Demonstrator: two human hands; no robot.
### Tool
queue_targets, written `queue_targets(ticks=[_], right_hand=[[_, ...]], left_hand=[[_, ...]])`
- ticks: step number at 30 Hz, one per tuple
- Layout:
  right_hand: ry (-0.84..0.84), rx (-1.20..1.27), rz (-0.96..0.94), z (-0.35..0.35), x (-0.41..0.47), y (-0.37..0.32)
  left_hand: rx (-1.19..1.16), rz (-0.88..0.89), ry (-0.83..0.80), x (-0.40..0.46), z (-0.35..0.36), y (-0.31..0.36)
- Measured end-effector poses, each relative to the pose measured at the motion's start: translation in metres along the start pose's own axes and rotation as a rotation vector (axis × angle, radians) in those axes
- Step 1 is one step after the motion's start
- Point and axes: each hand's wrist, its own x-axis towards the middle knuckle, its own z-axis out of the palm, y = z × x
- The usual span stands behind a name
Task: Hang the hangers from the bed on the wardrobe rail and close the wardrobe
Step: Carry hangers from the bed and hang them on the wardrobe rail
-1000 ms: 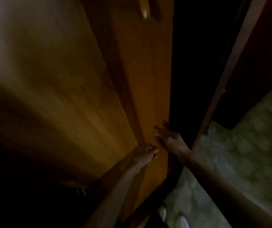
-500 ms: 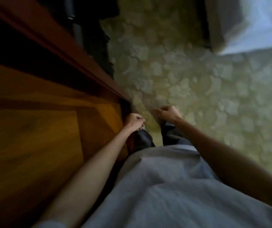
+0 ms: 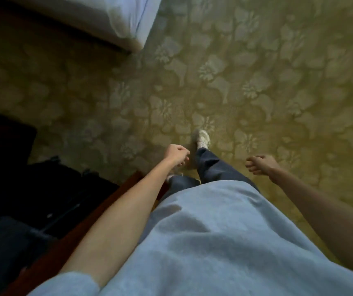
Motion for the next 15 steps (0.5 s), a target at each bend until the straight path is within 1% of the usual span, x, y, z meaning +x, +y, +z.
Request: queue_targets(ticks=[4, 7, 10, 15], right_hand=[[0.007, 0.095, 0.111, -0.038, 0.022, 0.01], [-0.039, 0.128, 0.113, -0.053, 0.039, -0.034], [-0.08, 0.124, 0.011, -0.059, 0.053, -0.116], [-0.117, 0.13, -0.258, -0.075, 0.067, -0.302]], left_hand=[[0.136, 0.04, -0.008, 0.019, -0.013, 0.076], [0.071, 0.016, 0.064, 0.034, -0.037, 0.124], [-0.024, -0.014, 0.148, 0.052, -0.065, 0.156], [-0.006, -0.077, 0.184, 0.092, -0.109, 0.195]])
